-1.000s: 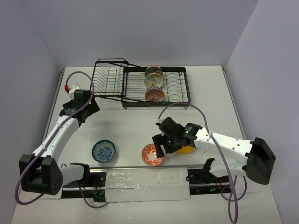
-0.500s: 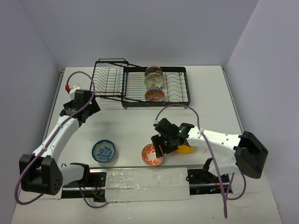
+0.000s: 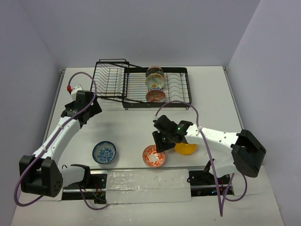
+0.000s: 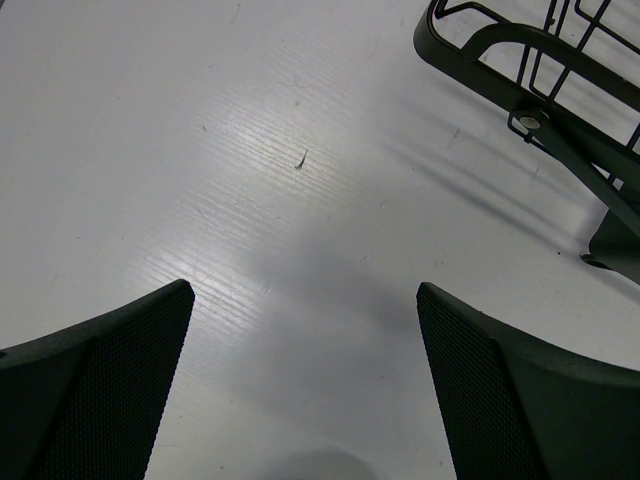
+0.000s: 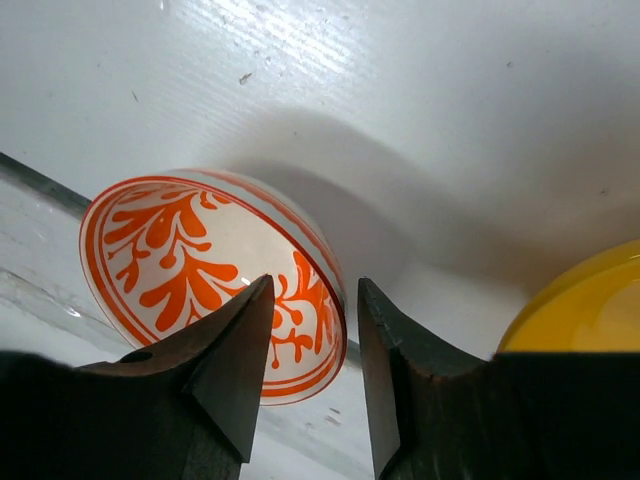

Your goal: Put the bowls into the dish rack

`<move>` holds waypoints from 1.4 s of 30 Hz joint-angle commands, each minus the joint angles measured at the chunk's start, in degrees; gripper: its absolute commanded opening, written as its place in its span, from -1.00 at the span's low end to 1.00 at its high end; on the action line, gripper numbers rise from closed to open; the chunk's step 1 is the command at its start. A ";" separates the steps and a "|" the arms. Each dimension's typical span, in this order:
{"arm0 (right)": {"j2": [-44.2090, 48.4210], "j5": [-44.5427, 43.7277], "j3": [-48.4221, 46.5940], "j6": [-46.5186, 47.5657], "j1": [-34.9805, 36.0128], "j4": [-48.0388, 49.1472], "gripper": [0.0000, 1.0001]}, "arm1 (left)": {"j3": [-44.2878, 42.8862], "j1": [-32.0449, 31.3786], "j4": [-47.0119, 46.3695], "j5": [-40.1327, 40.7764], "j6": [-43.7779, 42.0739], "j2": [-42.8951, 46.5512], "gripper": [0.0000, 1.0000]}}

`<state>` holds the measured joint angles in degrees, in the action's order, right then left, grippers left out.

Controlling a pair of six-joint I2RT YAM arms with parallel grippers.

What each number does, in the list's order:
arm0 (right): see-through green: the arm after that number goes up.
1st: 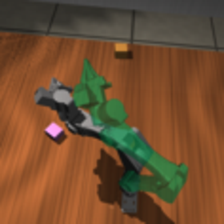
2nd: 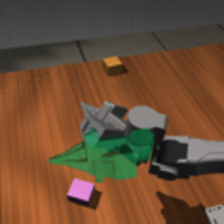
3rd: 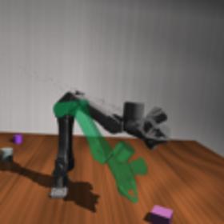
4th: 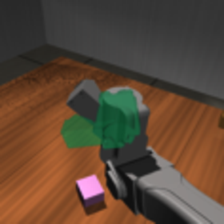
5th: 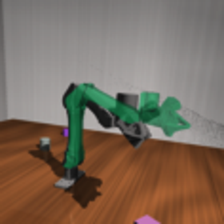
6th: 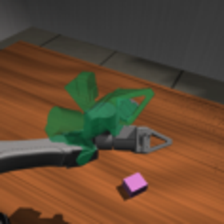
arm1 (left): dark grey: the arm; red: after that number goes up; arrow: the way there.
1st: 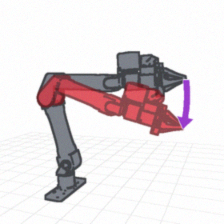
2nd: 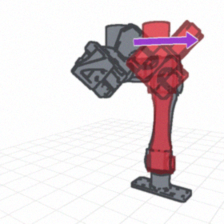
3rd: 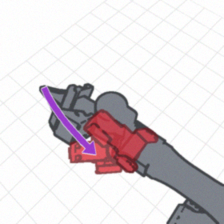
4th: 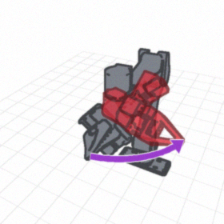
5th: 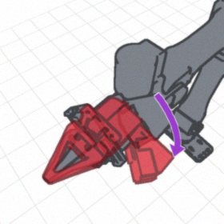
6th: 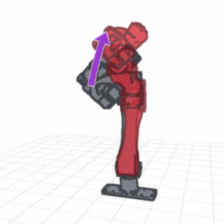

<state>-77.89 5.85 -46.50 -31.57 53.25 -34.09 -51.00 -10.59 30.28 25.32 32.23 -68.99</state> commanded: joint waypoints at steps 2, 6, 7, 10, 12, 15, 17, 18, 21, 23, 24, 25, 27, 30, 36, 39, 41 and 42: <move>-0.86 -1.19 -2.89 1.07 -1.22 0.34 -0.11 | -0.59 -0.22 -0.14 0.34 0.03 0.79 0.98; -1.74 -0.84 -2.98 1.69 -1.40 0.16 -0.28 | -0.59 -0.22 -0.22 0.08 -0.15 0.70 0.98; -2.00 -0.58 -2.89 1.95 -1.40 0.07 -0.34 | -0.59 -0.31 -0.22 -0.01 -0.15 0.61 0.98; -2.53 -0.31 -2.63 2.30 -1.57 0.16 -0.39 | -0.59 -0.22 -0.31 -0.01 -0.15 0.70 0.98; -2.80 -0.40 -2.45 2.39 -1.66 0.16 -0.43 | -0.59 -0.22 -0.31 -0.10 -0.23 0.79 0.98; -3.06 -0.22 -2.72 2.92 -2.01 0.07 -0.61 | -0.59 -0.22 -0.40 -0.10 -0.24 0.79 0.98; -3.15 -0.13 -3.42 3.27 -2.01 -0.28 -0.70 | -0.68 -0.22 -0.40 -0.10 -0.32 0.61 0.98; -3.23 -0.05 -3.77 3.88 -2.19 -0.45 -0.77 | -0.68 -0.22 -0.40 -0.10 -0.24 0.70 0.98; -3.67 -0.40 -5.18 5.02 -2.28 -1.51 -0.97 | -0.68 -0.22 -0.40 0.08 -0.24 0.79 0.98; -4.02 -1.10 -6.32 5.64 -2.28 -2.30 -1.00 | -0.68 -0.22 -0.40 0.34 -0.24 0.79 0.98; -4.29 -1.10 -6.67 6.25 -2.19 -2.65 -1.00 | -0.68 -0.22 -0.31 0.34 -0.24 0.88 0.99; -4.55 -1.19 -7.72 6.69 -2.28 -3.00 -1.00 | -0.68 -0.22 -0.23 0.43 -0.24 0.96 0.98; -5.61 -1.54 -9.39 8.10 -2.28 -4.67 -1.00 | -0.68 -0.22 -0.14 0.61 -0.24 0.88 0.99; -6.14 -3.47 -14.31 10.29 -2.37 -7.74 -1.00 | -0.68 -0.22 -0.22 0.61 -0.24 0.96 0.98; -1.57 -3.21 -23.80 18.64 -2.54 -8.10 -1.00 | -0.85 -0.22 -0.05 0.61 -0.32 0.88 0.98; -1.74 -5.23 -28.19 21.01 -3.42 -10.11 -1.00 | -0.85 -0.22 -0.14 0.43 -0.32 0.88 0.98; -2.53 -7.50 -30.92 21.81 -3.86 -11.43 -1.00 | -0.85 -0.22 -0.23 0.34 -0.41 0.96 0.99; -2.88 -8.30 -31.71 22.77 -4.47 -12.40 -1.00 | -0.77 -0.22 -0.31 0.26 -0.41 1.05 0.98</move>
<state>-82.43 1.02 -74.02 -12.69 50.19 -44.16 -51.00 -10.59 30.28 25.32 32.18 -68.99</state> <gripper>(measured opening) 0.113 0.991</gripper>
